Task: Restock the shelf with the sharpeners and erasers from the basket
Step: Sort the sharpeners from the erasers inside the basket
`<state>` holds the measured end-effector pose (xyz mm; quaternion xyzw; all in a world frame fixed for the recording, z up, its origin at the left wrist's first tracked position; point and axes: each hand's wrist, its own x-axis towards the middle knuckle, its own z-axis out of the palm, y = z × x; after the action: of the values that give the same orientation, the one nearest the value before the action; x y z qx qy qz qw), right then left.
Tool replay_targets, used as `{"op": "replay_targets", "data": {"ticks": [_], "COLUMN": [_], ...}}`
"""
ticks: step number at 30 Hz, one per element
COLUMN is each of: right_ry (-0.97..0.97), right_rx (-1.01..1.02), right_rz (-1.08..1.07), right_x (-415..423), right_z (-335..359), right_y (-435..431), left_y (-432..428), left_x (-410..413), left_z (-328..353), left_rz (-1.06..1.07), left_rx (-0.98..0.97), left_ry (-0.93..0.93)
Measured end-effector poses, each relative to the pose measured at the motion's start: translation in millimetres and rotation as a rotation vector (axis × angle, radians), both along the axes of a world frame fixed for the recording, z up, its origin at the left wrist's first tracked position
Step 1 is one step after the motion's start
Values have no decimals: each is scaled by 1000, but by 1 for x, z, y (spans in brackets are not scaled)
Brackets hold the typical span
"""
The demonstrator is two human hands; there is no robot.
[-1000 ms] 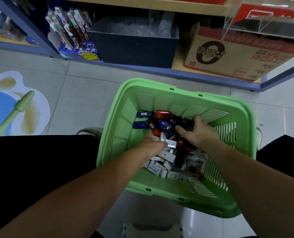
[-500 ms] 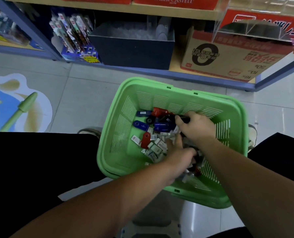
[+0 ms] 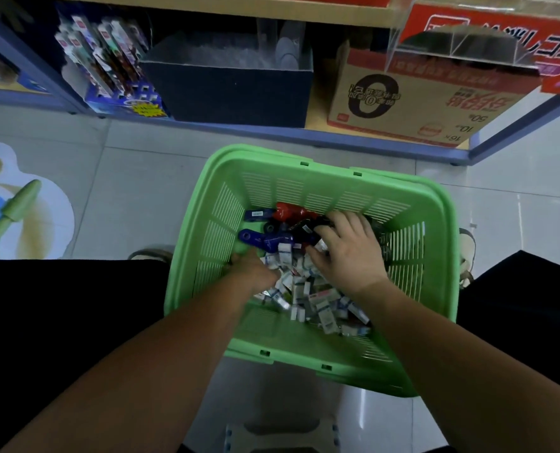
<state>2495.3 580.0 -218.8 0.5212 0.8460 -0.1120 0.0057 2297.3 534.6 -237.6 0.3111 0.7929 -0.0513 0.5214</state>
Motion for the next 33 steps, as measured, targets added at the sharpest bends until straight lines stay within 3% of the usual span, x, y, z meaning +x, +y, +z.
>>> {"op": "replay_targets", "data": {"ticks": [7, 11, 22, 26, 30, 33], "right_ry": [-22, -4, 116, 155, 181, 151], "right_rx": [-227, -169, -68, -160, -227, -212], "right_rz": [-22, 19, -16, -73, -75, -45], "right_x": [11, 13, 22, 18, 20, 18], "right_z": [-3, -3, 25, 33, 37, 37], "right_y": [6, 9, 28, 30, 32, 31], "left_y": [5, 4, 2, -8, -15, -10], "left_x": [-11, -6, 6, 40, 65, 46], "left_z": [-8, -11, 20, 46, 56, 59], "left_rz": [-22, -93, -148, -126, -75, -82], "left_rx": [-92, -180, -38, 50, 17, -8], "left_ry": [-135, -175, -202, -363, -685, -716]}}
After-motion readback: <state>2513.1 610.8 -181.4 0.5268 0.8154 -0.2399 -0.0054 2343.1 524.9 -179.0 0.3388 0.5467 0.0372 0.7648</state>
